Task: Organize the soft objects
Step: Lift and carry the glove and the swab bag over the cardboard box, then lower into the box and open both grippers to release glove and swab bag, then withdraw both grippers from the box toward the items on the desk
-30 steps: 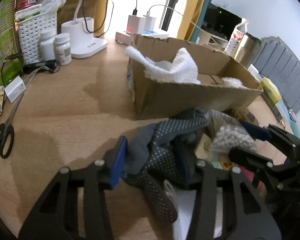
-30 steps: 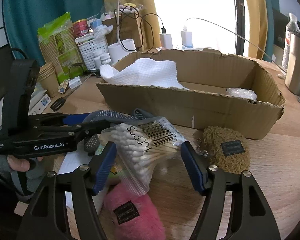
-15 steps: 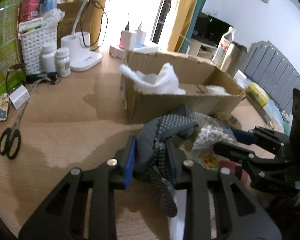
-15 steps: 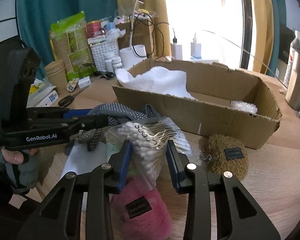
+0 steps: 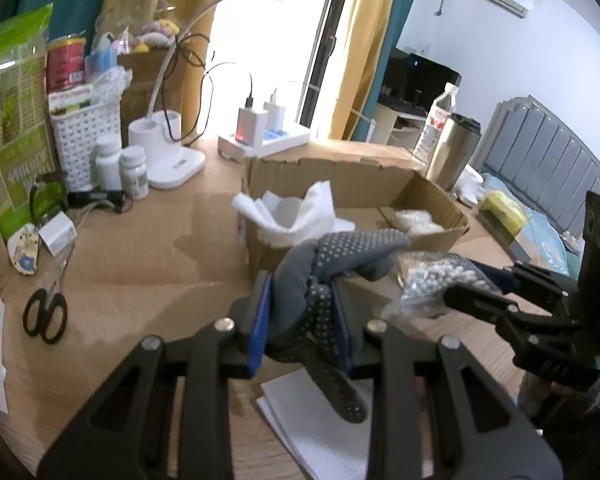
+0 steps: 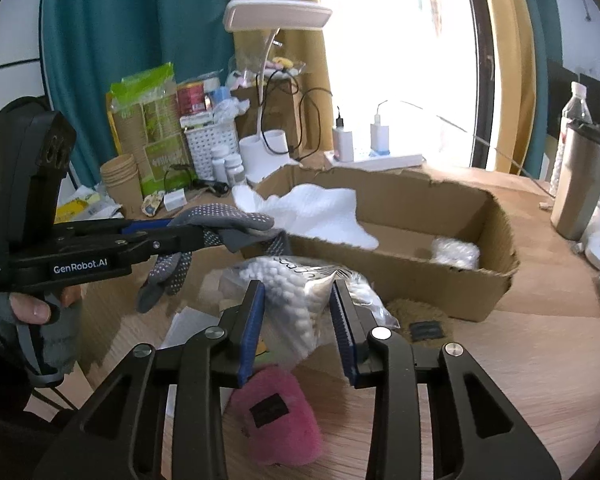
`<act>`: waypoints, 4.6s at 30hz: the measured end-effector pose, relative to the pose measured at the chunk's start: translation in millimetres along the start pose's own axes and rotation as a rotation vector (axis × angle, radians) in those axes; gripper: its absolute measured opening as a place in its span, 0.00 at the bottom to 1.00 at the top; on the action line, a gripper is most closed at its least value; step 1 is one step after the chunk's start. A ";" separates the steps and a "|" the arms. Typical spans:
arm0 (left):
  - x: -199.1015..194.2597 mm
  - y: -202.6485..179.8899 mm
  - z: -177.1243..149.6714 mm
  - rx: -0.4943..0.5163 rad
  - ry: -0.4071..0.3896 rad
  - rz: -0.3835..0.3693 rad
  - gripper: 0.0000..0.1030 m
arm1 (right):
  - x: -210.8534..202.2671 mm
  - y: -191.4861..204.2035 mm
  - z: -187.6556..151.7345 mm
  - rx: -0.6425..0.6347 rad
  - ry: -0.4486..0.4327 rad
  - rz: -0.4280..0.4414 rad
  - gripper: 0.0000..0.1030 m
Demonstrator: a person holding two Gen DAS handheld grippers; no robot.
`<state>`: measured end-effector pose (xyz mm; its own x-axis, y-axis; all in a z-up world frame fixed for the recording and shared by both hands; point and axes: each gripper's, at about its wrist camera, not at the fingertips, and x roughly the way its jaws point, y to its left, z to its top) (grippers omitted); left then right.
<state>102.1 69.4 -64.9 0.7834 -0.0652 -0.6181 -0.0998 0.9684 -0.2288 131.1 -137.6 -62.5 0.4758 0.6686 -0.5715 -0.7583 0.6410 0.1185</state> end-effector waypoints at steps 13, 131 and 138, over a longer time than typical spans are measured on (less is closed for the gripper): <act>-7.6 -28.4 25.7 0.029 -0.053 -0.012 0.28 | -29.2 -18.3 14.6 0.014 -0.085 0.018 0.31; 57.6 -39.5 39.7 0.084 0.052 -0.058 0.54 | 29.3 -48.0 16.7 0.109 0.027 -0.020 0.57; 45.1 -41.3 31.5 0.085 0.039 -0.070 0.54 | 22.8 -43.3 13.7 0.112 0.023 -0.042 0.57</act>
<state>160.9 34.1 -59.6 0.7618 -0.1408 -0.6323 0.0080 0.9781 -0.2082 180.9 -144.9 -69.6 0.4946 0.6324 -0.5962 -0.6829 0.7071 0.1834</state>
